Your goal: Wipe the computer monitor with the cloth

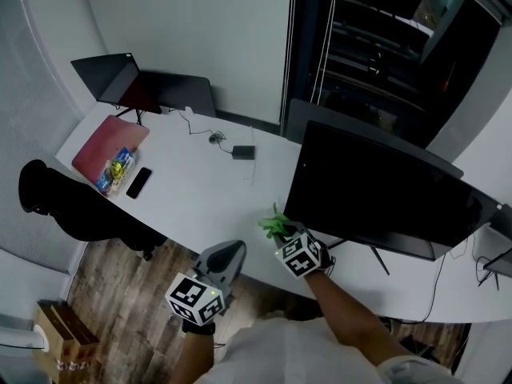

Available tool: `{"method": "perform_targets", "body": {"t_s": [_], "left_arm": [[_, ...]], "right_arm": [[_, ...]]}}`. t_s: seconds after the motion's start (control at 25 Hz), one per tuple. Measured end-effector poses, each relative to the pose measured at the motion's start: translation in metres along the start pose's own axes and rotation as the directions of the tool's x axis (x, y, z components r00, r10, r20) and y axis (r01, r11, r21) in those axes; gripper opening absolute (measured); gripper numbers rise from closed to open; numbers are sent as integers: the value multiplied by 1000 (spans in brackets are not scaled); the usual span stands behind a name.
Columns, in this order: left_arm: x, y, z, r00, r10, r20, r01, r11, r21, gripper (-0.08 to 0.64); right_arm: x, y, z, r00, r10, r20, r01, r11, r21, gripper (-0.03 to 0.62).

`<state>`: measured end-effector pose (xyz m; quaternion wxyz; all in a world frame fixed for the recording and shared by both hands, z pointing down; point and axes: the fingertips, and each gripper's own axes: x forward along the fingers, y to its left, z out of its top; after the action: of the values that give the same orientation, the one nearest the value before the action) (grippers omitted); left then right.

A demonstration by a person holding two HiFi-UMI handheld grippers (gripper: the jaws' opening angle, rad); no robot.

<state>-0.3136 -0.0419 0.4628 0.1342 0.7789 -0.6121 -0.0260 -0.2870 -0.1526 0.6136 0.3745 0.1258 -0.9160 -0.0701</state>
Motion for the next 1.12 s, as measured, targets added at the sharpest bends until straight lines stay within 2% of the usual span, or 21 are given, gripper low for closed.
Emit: {"method": "perform_targets", "body": {"t_s": [0.4, 1.12], "left_arm": [[3, -7, -1, 1000, -16, -6, 16, 1000, 6, 21], [26, -30, -1, 996, -85, -34, 86, 996, 28, 21]], "right_arm": [[-4, -6, -24, 999, -16, -42, 18, 999, 35, 67], [-29, -27, -51, 996, -84, -36, 86, 993, 84, 67]]}}
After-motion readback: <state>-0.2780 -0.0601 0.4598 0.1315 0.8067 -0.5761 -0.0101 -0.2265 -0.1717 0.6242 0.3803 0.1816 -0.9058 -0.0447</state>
